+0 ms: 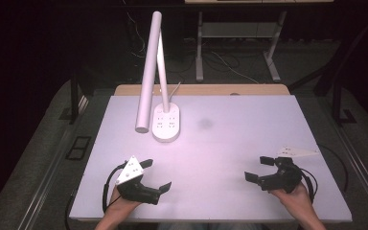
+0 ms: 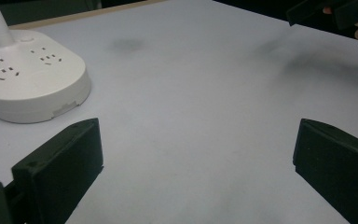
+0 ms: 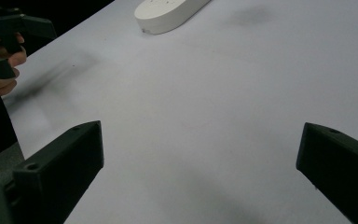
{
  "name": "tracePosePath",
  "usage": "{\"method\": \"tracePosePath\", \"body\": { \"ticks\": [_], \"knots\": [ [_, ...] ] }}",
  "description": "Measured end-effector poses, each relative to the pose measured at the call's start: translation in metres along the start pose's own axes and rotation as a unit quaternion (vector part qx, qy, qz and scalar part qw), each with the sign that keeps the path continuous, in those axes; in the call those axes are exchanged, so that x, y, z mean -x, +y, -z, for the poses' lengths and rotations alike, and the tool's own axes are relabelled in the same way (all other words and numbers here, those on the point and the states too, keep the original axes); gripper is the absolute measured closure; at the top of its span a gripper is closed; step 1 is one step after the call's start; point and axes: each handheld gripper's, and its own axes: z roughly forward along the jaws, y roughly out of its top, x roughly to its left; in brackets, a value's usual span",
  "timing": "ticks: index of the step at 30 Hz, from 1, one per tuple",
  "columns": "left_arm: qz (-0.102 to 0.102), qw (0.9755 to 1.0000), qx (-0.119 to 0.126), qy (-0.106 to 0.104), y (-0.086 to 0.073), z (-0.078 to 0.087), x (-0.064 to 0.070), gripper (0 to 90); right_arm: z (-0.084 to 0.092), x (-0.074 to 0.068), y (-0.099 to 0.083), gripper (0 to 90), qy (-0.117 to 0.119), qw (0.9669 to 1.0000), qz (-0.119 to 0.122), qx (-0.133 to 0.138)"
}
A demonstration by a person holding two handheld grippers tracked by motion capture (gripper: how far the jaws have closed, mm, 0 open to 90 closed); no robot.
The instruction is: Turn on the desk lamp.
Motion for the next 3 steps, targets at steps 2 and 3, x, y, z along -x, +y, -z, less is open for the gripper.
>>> {"method": "tracePosePath", "body": {
  "ticks": [2, 3],
  "knots": [
    [0.001, 1.0, 0.001, 0.0, 0.0001, -0.0002, -0.0003, 0.5, 0.0013, -0.0007, -0.0062, 0.0, -0.004, 1.0, 0.0, 0.007],
    [0.0, 1.0, 0.0, 0.0, 0.0002, 0.0, -0.0009, 0.5, 0.0017, -0.0012, -0.0081, 0.0, -0.005, 1.0, -0.002, 0.007]
  ]
}}
